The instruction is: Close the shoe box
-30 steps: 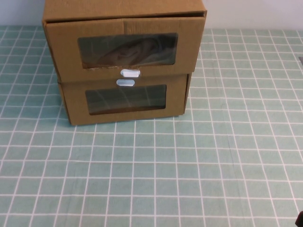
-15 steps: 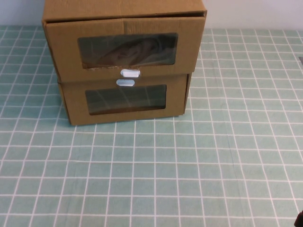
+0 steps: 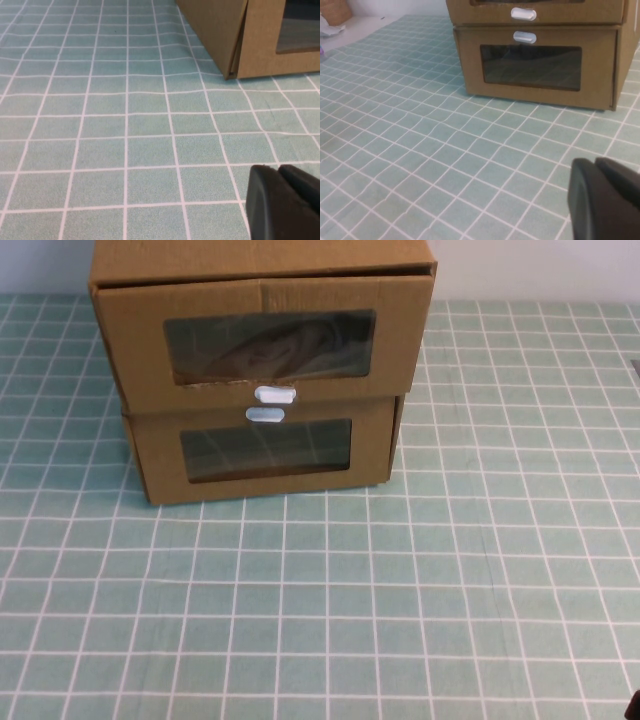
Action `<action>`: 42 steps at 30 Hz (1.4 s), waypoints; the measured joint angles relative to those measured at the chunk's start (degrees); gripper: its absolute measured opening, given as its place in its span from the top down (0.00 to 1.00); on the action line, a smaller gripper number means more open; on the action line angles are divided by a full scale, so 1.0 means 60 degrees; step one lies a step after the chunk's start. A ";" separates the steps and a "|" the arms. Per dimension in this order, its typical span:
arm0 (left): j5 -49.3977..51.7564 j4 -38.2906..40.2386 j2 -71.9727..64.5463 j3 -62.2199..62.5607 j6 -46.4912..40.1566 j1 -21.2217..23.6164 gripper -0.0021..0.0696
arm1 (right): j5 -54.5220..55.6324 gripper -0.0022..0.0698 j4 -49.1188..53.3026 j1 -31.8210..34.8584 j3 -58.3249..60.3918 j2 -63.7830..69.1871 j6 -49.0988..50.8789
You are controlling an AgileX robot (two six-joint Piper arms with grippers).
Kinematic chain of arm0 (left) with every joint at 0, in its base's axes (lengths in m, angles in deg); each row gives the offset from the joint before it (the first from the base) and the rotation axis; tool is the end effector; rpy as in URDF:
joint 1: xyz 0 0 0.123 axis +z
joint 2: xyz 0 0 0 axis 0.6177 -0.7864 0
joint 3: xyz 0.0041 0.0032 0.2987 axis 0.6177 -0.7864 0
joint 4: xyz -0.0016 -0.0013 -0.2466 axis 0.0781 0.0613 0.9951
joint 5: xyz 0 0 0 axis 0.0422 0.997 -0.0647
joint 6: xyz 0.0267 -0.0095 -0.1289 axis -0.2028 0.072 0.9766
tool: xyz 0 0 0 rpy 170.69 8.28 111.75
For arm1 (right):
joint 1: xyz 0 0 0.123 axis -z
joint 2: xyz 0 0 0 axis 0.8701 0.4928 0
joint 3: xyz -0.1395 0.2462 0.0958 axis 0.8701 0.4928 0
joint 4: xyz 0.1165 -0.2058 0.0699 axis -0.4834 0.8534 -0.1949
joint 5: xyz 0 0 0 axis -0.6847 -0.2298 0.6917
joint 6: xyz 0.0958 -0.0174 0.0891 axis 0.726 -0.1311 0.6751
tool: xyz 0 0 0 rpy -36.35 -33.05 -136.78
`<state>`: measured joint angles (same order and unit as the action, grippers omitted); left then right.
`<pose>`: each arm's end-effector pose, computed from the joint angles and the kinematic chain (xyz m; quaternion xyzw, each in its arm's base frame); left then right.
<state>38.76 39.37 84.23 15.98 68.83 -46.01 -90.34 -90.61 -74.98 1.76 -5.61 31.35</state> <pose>0.0713 -0.0087 0.1589 0.0383 0.8083 -0.0471 0.5856 0.0406 0.0690 0.2504 -0.2149 0.7426 0.2613 0.5780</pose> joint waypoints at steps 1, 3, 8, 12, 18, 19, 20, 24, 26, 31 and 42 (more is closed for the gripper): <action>0.0000 0.0000 0.0000 0.0000 0.0000 0.0000 0.98 | 0.0000 0.99 0.0048 0.0000 0.0016 -0.0076 0.0000; -0.0007 0.0000 0.0000 0.0000 0.0000 0.0000 0.98 | 0.0138 0.99 0.0518 0.0000 0.0016 -0.0277 0.0000; -0.0042 0.0000 0.0000 -0.0020 0.0000 0.0000 0.98 | 0.0602 0.99 0.3066 0.0255 0.0016 -0.0812 0.1474; -0.0042 0.0000 0.0000 -0.0020 0.0000 0.0000 0.98 | 0.1027 0.99 0.5649 0.0534 0.0226 -0.1034 0.4170; -0.0054 0.0000 0.0000 -0.0020 0.0000 0.0000 0.98 | 0.3211 0.99 0.6954 0.0809 0.1678 -0.1072 0.5784; -0.0054 0.0000 0.0000 -0.0020 0.0000 0.0000 0.98 | 0.3366 0.99 0.6980 0.0896 0.1868 -0.1072 0.5843; -0.0054 0.0000 0.0000 -0.0020 0.0000 0.0000 0.98 | 0.3496 0.99 0.6994 0.1002 0.2082 -0.1072 0.5869; -0.0054 0.0000 0.0000 -0.0020 0.0000 0.0000 0.98 | 0.3593 0.99 0.7203 0.1489 0.2724 -0.1072 0.6112; -0.0054 0.0000 0.0000 -0.0020 0.0000 0.0000 0.98 | 0.3593 0.99 0.7382 0.1630 0.2855 -0.1072 0.6287; -0.0054 0.0000 0.0000 -0.0020 0.0000 0.0000 0.98 | 0.3275 0.99 0.7547 0.1674 0.2876 -0.1072 0.6434; -0.0054 0.0000 0.0000 -0.0020 0.0000 0.0000 0.98 | 0.2799 0.99 0.7723 0.1706 0.2876 -0.1072 0.6284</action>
<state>38.44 39.37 84.23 15.86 68.83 -46.01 -73.55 -44.27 -64.74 19.01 -12.04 69.05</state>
